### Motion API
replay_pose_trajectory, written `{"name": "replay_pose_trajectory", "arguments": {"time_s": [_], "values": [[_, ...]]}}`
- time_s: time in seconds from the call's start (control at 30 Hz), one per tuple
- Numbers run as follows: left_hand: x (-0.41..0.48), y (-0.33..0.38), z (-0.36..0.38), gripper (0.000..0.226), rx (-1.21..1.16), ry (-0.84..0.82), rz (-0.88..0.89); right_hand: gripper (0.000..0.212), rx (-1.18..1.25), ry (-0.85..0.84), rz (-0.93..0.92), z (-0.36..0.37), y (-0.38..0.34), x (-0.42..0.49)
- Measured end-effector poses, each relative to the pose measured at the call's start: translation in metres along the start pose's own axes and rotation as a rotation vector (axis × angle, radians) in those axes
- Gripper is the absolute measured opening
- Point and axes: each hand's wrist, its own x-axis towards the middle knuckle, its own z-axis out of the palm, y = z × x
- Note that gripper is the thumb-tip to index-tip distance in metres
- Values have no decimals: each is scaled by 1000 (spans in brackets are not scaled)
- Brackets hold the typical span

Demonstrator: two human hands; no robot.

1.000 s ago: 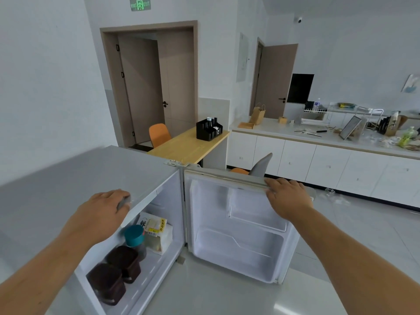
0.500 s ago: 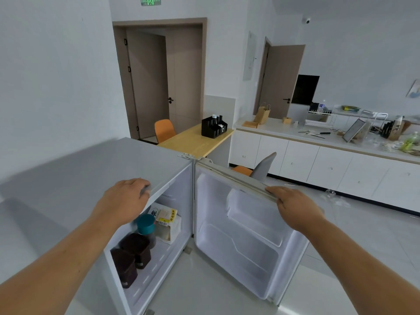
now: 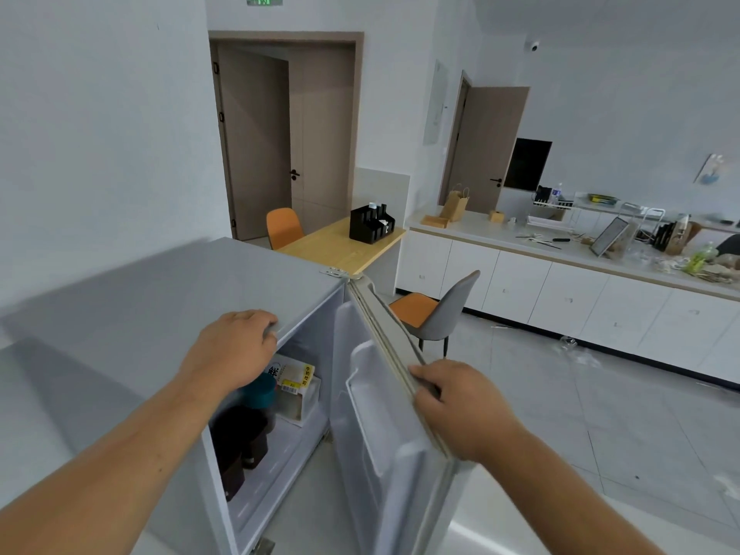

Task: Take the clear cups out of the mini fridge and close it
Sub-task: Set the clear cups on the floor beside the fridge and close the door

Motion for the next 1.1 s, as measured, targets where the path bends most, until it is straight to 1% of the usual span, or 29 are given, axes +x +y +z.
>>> {"name": "replay_pose_trajectory", "arguments": {"time_s": [0.17, 0.3, 0.37, 0.53, 0.63, 0.73, 0.8, 0.93, 1.1], "values": [[3, -4, 2, 38, -57, -21, 0, 56, 60, 53, -34, 29, -47, -1], [5, -12, 1, 39, -215, -38, -63, 58, 50, 8, -90, 43, -69, 3], [6, -14, 1, 39, -255, -39, -66, 57, 52, -8, -127, 49, -79, 8], [8, -13, -1, 43, -267, -27, -70, 53, 5, -19, -217, 68, -111, 24], [9, -14, 0, 46, -287, -28, -71, 56, -2, -60, -251, 82, -134, 37], [11, -15, 1, 43, -291, -32, -52, 46, -23, -75, -262, 91, -158, 50], [11, -16, 2, 43, -305, -36, -59, 41, -17, -69, -250, 92, -164, 53], [11, -15, 4, 47, -286, -11, -49, 36, -28, -50, -291, 92, -155, 51], [9, -14, 2, 50, -276, -10, -46, 36, -2, -18, -299, 93, -156, 50]]}}
